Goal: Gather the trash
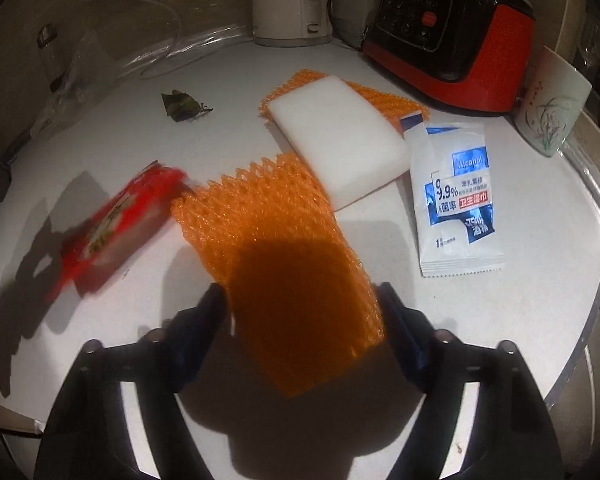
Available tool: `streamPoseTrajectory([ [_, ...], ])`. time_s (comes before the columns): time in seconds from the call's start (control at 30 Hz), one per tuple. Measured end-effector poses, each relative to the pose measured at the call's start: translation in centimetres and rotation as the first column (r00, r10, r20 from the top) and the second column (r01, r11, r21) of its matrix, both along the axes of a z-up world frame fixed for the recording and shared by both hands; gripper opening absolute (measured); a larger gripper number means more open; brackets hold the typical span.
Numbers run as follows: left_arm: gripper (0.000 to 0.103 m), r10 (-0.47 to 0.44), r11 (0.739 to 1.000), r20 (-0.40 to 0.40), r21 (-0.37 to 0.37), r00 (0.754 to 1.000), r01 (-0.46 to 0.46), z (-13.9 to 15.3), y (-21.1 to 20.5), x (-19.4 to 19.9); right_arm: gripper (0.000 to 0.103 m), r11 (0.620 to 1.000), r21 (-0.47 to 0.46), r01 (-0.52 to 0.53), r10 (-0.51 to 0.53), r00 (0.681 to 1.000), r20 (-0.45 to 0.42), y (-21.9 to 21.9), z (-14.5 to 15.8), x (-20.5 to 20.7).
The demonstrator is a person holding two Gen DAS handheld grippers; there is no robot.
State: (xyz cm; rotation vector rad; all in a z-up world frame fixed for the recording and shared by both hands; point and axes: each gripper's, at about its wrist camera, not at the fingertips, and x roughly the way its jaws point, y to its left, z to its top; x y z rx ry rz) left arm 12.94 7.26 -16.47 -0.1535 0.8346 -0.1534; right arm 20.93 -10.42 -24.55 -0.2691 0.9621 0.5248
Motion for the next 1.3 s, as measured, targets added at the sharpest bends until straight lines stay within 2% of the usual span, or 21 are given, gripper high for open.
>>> streamPoseTrajectory([
  [0.07, 0.003, 0.002, 1.000, -0.009, 0.001, 1.000, -0.002, -0.3, 0.1, -0.2, 0.026, 1.000, 0.001, 0.002, -0.002, 1.000, -0.015, -0.2, 0.3, -0.1],
  [0.1, 0.003, 0.004, 1.000, -0.014, 0.005, 1.000, -0.004, -0.5, 0.1, -0.3, 0.022, 1.000, 0.021, 0.006, -0.006, 0.999, -0.033, -0.5, 0.5, -0.1],
  [0.27, 0.007, 0.013, 1.000, -0.064, 0.017, 0.998, -0.012, -1.8, 0.1, 0.3, 0.021, 0.996, 0.084, 0.032, -0.029, 0.999, -0.034, -2.2, 1.4, -1.2],
  [0.3, 0.020, 0.019, 0.999, -0.072, 0.031, 0.997, -0.017, -2.1, -0.1, 0.5, 0.021, 0.994, 0.101, 0.041, -0.038, 0.999, -0.035, -2.7, 1.7, -1.5],
  [0.33, 0.051, 0.024, 0.999, -0.076, 0.050, 0.997, -0.020, -2.3, -0.2, 0.7, 0.021, 0.992, 0.116, 0.048, -0.044, 0.998, -0.034, -3.2, 2.1, -1.9],
  [0.4, 0.089, 0.051, 0.991, -0.063, 0.126, 0.997, -0.042, -2.5, -0.8, 0.9, 0.021, 0.989, 0.140, 0.053, -0.050, 0.998, -0.025, -4.0, 2.8, -2.5],
  [0.47, 0.090, 0.044, 0.982, -0.028, 0.184, 0.999, -0.038, -2.7, -1.5, 1.0, 0.021, 0.986, 0.156, 0.052, -0.050, 0.999, -0.018, -4.7, 3.5, -3.3],
  [0.53, 0.093, 0.024, 0.980, -0.059, 0.198, 0.998, -0.011, -3.3, -1.7, 2.0, 0.021, 0.984, 0.171, 0.053, -0.051, 0.999, -0.017, -5.4, 3.9, -4.0],
  [0.63, 0.094, 0.014, 0.970, -0.102, 0.244, 0.995, 0.011, -4.8, -2.3, 3.5, 0.022, 0.979, 0.194, 0.055, -0.053, 0.998, -0.019, -6.4, 4.3, -4.6],
  [0.73, 0.094, 0.013, 0.963, -0.146, 0.268, 0.989, 0.027, -6.2, -2.4, 4.7, 0.022, 0.977, 0.207, 0.058, -0.056, 0.998, -0.015, -7.4, 4.6, -5.3],
  [0.87, 0.092, 0.026, 0.969, -0.211, 0.245, 0.977, 0.027, -7.7, -1.7, 5.8, 0.022, 0.975, 0.213, 0.067, -0.066, 0.998, -0.016, -8.4, 4.6, -5.8],
  [0.9, 0.086, 0.035, 0.972, -0.225, 0.234, 0.974, 0.020, -8.1, -1.4, 6.0, 0.022, 0.974, 0.215, 0.070, -0.068, 0.998, -0.016, -8.7, 4.6, -6.0],
  [0.93, 0.080, 0.040, 0.978, -0.217, 0.207, 0.975, 0.006, -8.1, -1.1, 6.0, 0.022, 0.974, 0.216, 0.072, -0.070, 0.997, -0.018, -8.9, 4.5, -6.0],
  [0.97, 0.074, 0.050, 0.978, -0.202, 0.210, 0.978, -0.006, -8.1, -0.9, 5.9, 0.022, 0.973, 0.218, 0.076, -0.073, 0.997, -0.020, -9.0, 4.5, -6.1],
  [1.03, 0.041, 0.033, 0.979, -0.185, 0.204, 0.982, 0.005, -7.8, -1.0, 5.6, 0.022, 0.972, 0.222, 0.083, -0.079, 0.997, -0.025, -9.2, 4.3, -6.3],
  [1.07, 0.033, 0.020, 0.979, -0.188, 0.202, 0.982, 0.019, -7.7, -1.1, 5.6, 0.022, 0.971, 0.223, 0.087, -0.083, 0.996, -0.028, -9.3, 4.3, -6.4],
  [1.1, 0.014, 0.006, 0.981, -0.195, 0.193, 0.981, 0.032, -7.6, -1.2, 5.5, 0.022, 0.970, 0.227, 0.091, -0.086, 0.996, -0.029, -9.3, 4.2, -6.5],
  [1.13, 0.009, -0.004, 0.983, -0.207, 0.180, 0.978, 0.042, -7.6, -1.2, 5.5, 0.022, 0.969, 0.230, 0.093, -0.088, 0.996, -0.031, -9.4, 4.2, -6.7],
  [1.3, 0.004, 0.010, 0.990, -0.211, 0.140, 0.977, 0.020, -7.6, -0.8, 4.8, 0.022, 0.968, 0.232, 0.093, -0.088, 0.996, -0.034, -9.2, 4.0, -7.4],
])
